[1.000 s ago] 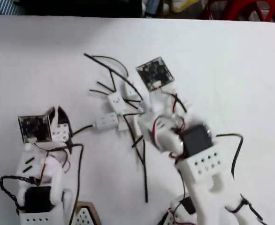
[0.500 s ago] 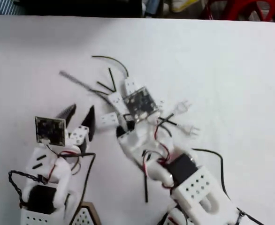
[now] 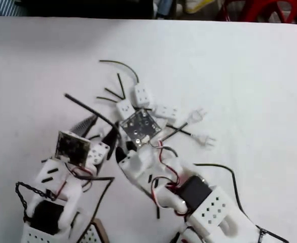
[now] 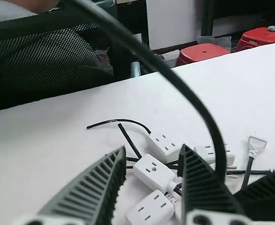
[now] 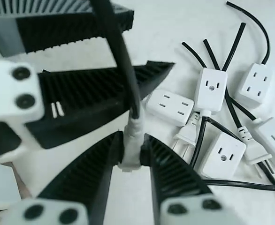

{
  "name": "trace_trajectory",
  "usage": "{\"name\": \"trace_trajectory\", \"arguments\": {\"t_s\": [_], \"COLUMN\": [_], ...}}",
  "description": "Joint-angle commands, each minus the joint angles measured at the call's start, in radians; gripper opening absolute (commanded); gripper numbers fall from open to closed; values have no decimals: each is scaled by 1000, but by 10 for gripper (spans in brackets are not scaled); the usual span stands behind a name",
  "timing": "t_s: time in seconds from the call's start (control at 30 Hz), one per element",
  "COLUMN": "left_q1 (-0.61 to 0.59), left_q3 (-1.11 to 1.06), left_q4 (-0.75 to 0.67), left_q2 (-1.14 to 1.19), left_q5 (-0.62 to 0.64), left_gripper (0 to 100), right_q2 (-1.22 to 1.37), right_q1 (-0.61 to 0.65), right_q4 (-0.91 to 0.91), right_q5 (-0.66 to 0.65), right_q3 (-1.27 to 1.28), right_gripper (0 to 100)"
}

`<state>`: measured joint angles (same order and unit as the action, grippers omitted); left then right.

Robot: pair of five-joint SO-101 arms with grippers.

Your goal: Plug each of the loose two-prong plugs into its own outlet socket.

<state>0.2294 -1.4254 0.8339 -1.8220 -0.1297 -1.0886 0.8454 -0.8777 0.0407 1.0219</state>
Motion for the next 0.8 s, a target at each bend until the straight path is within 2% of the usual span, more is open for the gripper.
{"name": "trace_trajectory", "arguments": {"t_s": [0.0, 0.13, 0.27, 0.4, 0.6, 0.77], "left_q1": [56, 84, 53, -35, -196, -268], "left_q3": [68, 121, 126, 124, 124, 80], "left_q4": [25, 110, 123, 124, 212, 226], "left_q2": [1, 1, 1, 5, 5, 5], "left_q5": [-51, -63, -63, -61, -64, -74], "left_gripper": [196, 196, 197, 199, 200, 200], "right_q2": [-18, -18, -18, -16, 5, 203], "right_q1": [16, 13, 10, -45, -110, -120], "right_q4": [25, 25, 25, 30, 59, 170], "right_q5": [-3, -3, -3, -2, 5, 17], "right_q3": [-8, -8, -8, -8, -12, -38], "right_gripper": [17, 17, 17, 17, 17, 17]}}
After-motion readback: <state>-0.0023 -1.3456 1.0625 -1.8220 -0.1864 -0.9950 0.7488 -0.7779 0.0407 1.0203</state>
